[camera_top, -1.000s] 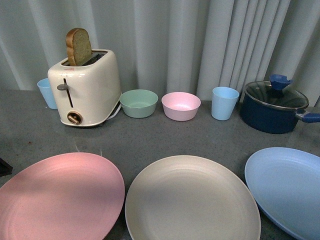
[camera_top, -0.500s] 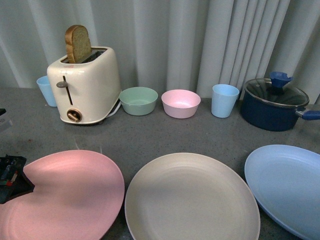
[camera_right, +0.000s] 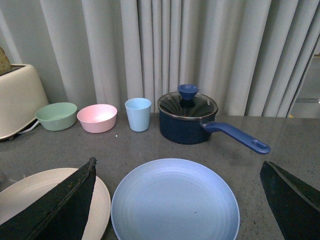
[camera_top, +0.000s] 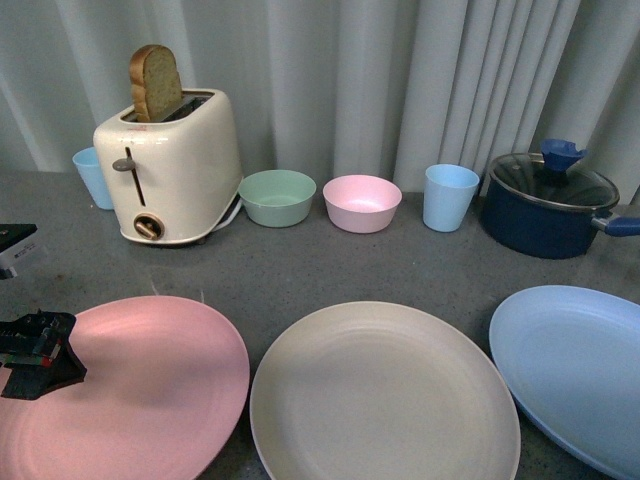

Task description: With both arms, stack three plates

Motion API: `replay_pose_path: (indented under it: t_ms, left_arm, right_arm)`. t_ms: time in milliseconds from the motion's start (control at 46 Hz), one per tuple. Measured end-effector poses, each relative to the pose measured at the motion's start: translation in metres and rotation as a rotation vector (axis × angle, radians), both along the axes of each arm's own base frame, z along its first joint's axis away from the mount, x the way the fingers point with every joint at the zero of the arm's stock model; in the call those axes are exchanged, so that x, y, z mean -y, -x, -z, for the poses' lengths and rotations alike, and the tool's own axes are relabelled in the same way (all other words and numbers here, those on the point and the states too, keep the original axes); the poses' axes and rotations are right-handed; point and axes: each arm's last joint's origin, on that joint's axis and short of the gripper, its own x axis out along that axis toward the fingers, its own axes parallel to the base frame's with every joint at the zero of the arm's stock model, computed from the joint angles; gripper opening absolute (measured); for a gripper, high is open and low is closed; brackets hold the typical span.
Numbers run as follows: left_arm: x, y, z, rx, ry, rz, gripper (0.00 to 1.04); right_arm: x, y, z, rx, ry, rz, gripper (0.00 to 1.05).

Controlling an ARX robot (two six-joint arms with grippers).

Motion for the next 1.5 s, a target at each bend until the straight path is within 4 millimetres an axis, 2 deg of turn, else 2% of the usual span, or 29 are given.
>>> replay_pose_path:
  t_ms: [391, 435, 500, 696, 761, 826, 978, 1043, 1217, 1326, 1500]
  left_arm:
    - [-0.008, -0.004, 0.012, -0.040, -0.008, -0.026, 0.98]
    - [-0.008, -0.004, 0.012, -0.043, -0.003, -0.024, 0.92]
    - [-0.008, -0.003, 0.012, -0.054, 0.000, -0.024, 0.77]
    - [-0.008, -0.002, 0.012, -0.066, 0.002, -0.022, 0.53]
    - [-0.009, -0.002, 0.012, -0.066, -0.004, -0.025, 0.38]
    - [-0.010, -0.002, 0.012, -0.065, -0.008, -0.030, 0.27]
    - [-0.010, -0.003, 0.010, -0.054, 0.001, -0.027, 0.10]
    - [-0.010, -0.003, 0.006, -0.039, 0.019, -0.018, 0.05]
    - [-0.014, -0.006, -0.013, 0.011, 0.026, -0.010, 0.04]
    - [-0.029, -0.012, -0.030, 0.055, 0.011, -0.040, 0.04]
    - [-0.056, -0.016, -0.072, 0.162, -0.009, -0.101, 0.04]
  right_arm:
    - [0.000, 0.000, 0.000, 0.000, 0.000, 0.000, 0.97]
    - [0.000, 0.000, 0.000, 0.000, 0.000, 0.000, 0.97]
    - [0.000, 0.000, 0.000, 0.000, 0.000, 0.000, 0.97]
    - [0.000, 0.000, 0.000, 0.000, 0.000, 0.000, 0.97]
    - [0.000, 0.000, 0.000, 0.000, 0.000, 0.000, 0.97]
    - [0.000, 0.000, 0.000, 0.000, 0.000, 0.000, 0.97]
    - [0.000, 0.000, 0.000, 0.000, 0.000, 0.000, 0.97]
    - [0.000, 0.000, 0.000, 0.000, 0.000, 0.000, 0.97]
    - [0.000, 0.000, 0.000, 0.000, 0.000, 0.000, 0.97]
    - [0.000, 0.000, 0.000, 0.000, 0.000, 0.000, 0.97]
    - [0.000, 0.000, 0.000, 0.000, 0.000, 0.000, 0.97]
